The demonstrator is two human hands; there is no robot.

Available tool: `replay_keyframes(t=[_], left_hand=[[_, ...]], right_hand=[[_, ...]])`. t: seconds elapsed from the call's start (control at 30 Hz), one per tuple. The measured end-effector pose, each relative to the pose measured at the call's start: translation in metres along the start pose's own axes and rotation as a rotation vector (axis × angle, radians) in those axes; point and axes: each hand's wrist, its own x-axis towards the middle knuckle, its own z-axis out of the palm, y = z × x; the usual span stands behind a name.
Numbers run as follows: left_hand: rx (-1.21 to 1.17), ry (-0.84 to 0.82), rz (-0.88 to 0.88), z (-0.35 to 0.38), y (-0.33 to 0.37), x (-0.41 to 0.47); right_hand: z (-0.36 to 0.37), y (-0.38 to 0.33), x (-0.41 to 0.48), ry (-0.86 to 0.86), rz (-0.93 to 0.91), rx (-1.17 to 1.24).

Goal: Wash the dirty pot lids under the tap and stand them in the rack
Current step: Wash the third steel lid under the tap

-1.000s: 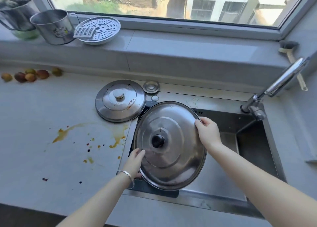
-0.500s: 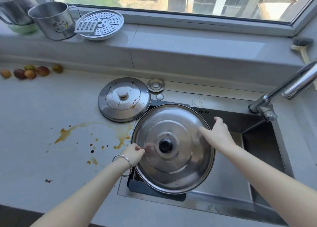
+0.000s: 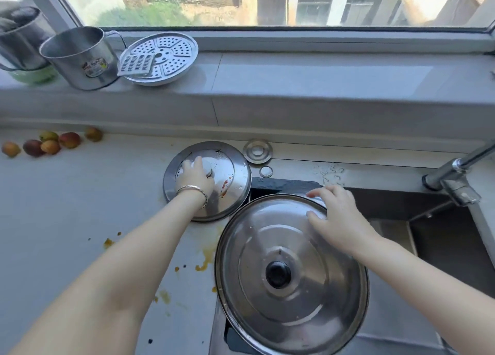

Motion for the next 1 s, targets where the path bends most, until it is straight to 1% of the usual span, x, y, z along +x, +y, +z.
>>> replay_keyframes(t=[0.13, 0.2, 0.27, 0.37, 0.47, 0.53, 0.6, 0.63, 0.73, 0.77, 0.87, 0.93, 1.0], left_hand=[[0.153, -0.11, -0.008, 0.007, 0.001, 0.032], [0.166, -0.074, -0.005, 0.008, 0.005, 0.039], [0.161, 0.003, 0.014, 0.002, 0.009, 0.04], [0.077, 0.121, 0.097, -0.022, 0.022, 0.031], [0.046, 0.148, 0.201, -0.055, 0.049, 0.005], [0.02, 0.146, 0.262, -0.072, 0.071, -0.024], [-0.047, 0.131, 0.346, -0.083, 0.095, -0.062], [-0.073, 0.115, 0.392, -0.084, 0.107, -0.082], [-0.137, 0.036, 0.483, -0.075, 0.143, -0.141], [-0.153, 0.005, 0.509, -0.068, 0.155, -0.157], [-0.194, -0.098, 0.559, -0.042, 0.189, -0.197], [-0.25, -0.215, 0.54, -0.024, 0.207, -0.218], [-0.303, -0.321, 0.54, -0.004, 0.224, -0.237]], right_hand=[[0.003, 0.002, 0.005, -0.023, -0.036, 0.02], [0.0, 0.007, 0.006, -0.025, -0.06, 0.03], [-0.005, 0.012, 0.005, -0.015, -0.067, 0.048], [-0.016, 0.018, 0.001, 0.024, -0.055, 0.098], [-0.027, 0.023, -0.006, 0.044, -0.038, 0.151], [-0.036, 0.026, -0.014, 0.088, -0.032, 0.196], [-0.051, 0.025, -0.026, 0.137, 0.015, 0.292], [-0.059, 0.024, -0.033, 0.145, 0.062, 0.39], [-0.091, 0.03, -0.053, 0.091, 0.212, 0.812], [-0.102, 0.036, -0.06, 0.087, 0.257, 0.851], [-0.134, 0.06, -0.083, 0.155, 0.364, 0.791], [-0.157, 0.075, -0.098, 0.214, 0.384, 0.791], [-0.178, 0.088, -0.115, 0.189, 0.354, 0.811]])
